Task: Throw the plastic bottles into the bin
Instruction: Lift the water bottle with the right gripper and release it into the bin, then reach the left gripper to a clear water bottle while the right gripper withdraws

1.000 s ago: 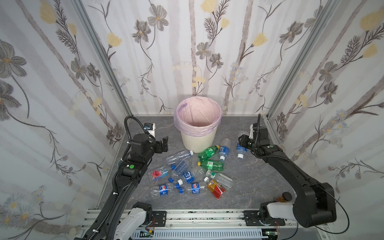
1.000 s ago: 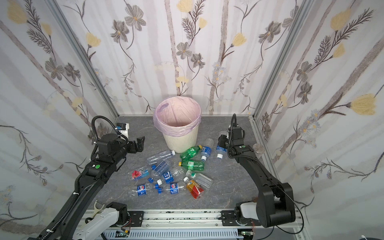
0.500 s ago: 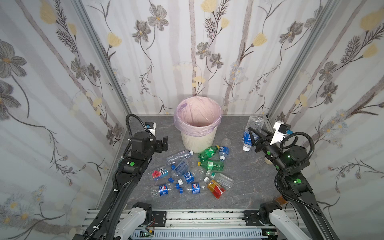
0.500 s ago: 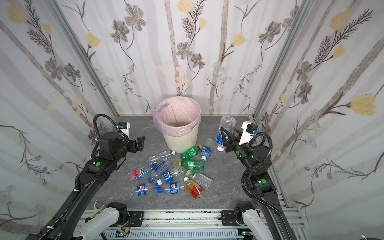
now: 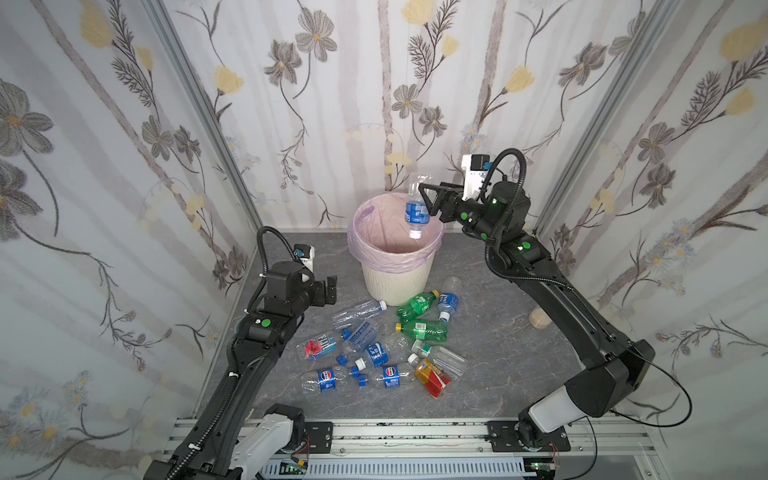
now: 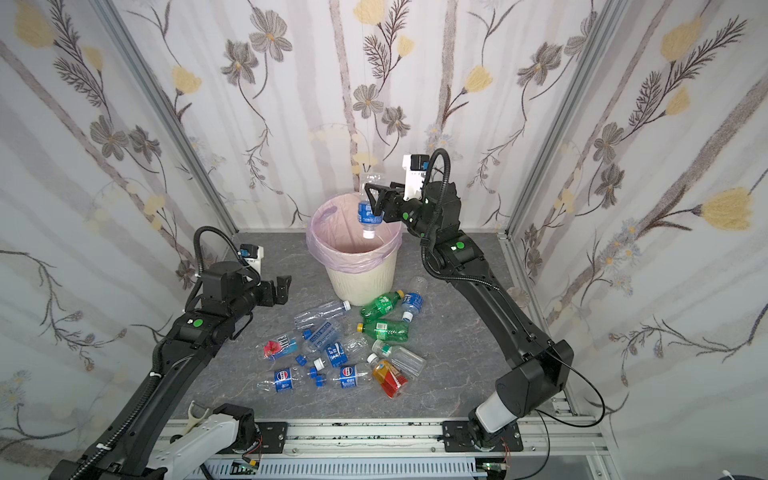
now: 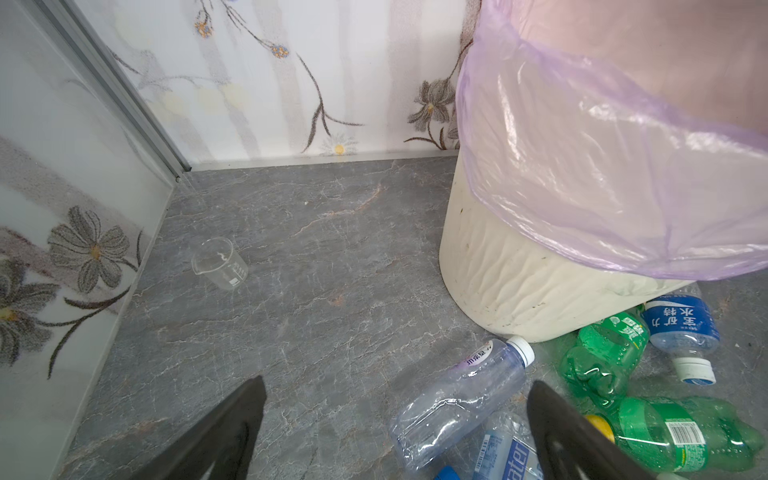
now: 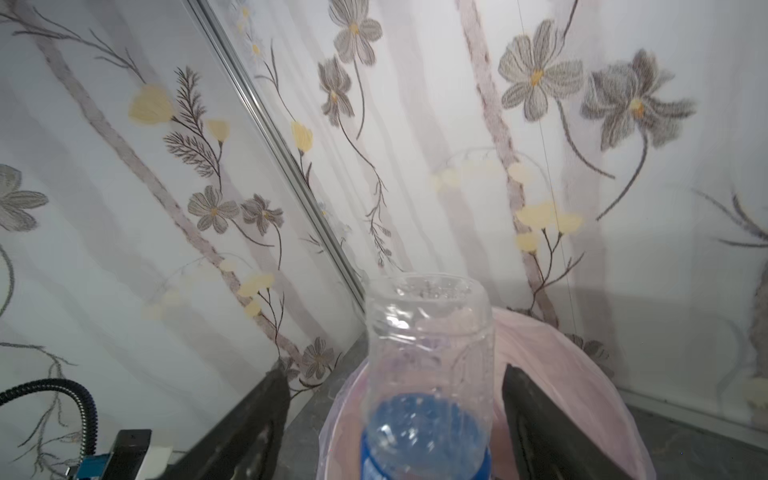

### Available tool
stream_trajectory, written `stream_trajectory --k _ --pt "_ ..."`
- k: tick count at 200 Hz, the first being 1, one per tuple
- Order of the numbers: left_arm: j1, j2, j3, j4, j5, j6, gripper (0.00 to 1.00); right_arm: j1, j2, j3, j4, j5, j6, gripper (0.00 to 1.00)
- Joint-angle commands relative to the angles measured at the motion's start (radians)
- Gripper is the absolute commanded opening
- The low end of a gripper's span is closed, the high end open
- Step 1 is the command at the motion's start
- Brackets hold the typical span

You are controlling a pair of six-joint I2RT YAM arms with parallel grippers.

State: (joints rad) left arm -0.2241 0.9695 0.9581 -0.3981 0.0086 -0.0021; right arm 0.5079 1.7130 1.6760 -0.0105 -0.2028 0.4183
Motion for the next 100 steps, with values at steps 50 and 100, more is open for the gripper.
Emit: stream_trajectory --k 50,100 --pt "0.001 0.08 0.044 -0.089 0.011 0.074 1.0 -0.033 -0.222 -0.279 0.04 0.024 -0.021 0.93" --pt "-0.007 0.201 0.085 -0.138 -0.005 0.128 1.0 -0.068 -0.384 -0.518 0.052 0.017 -0.055 0.93"
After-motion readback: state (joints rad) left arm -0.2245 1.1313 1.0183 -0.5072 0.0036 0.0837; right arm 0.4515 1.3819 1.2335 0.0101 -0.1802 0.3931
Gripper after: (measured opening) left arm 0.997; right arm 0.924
